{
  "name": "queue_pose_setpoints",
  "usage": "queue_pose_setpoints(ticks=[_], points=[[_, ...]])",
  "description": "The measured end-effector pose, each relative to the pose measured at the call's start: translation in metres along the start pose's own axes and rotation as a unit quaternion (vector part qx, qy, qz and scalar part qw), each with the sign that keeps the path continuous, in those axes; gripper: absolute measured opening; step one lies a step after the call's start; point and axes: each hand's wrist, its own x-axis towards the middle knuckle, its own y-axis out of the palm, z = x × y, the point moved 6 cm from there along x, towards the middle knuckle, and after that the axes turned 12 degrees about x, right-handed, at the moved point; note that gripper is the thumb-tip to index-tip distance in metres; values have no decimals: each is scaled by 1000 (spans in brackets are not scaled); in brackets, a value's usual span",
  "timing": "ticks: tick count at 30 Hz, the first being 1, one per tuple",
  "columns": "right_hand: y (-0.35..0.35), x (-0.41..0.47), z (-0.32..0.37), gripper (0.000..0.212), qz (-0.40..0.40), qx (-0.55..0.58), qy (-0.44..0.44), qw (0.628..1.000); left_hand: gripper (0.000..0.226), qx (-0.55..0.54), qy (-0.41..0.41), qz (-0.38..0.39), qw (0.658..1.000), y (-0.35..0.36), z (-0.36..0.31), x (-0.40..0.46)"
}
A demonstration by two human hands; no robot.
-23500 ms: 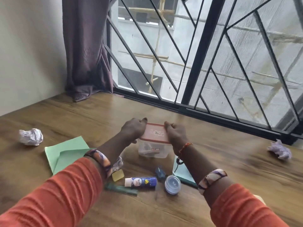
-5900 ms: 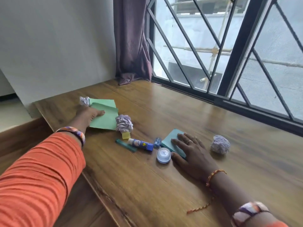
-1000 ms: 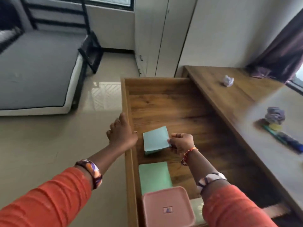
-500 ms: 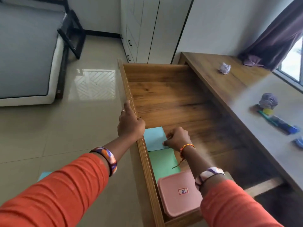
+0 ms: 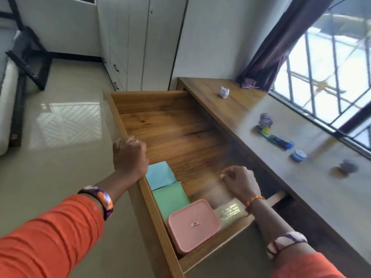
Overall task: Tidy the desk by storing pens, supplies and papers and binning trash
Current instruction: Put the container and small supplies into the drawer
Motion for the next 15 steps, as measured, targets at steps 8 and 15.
queue_pose_setpoints(ticks=[8, 15], points=[[-8, -41, -63, 43, 23, -119, -19, 992, 28, 94, 169, 75, 978, -3, -41, -6], [-3, -58, -59, 57, 97, -130, -4, 987, 29, -60, 351, 136, 924, -27, -149, -51]])
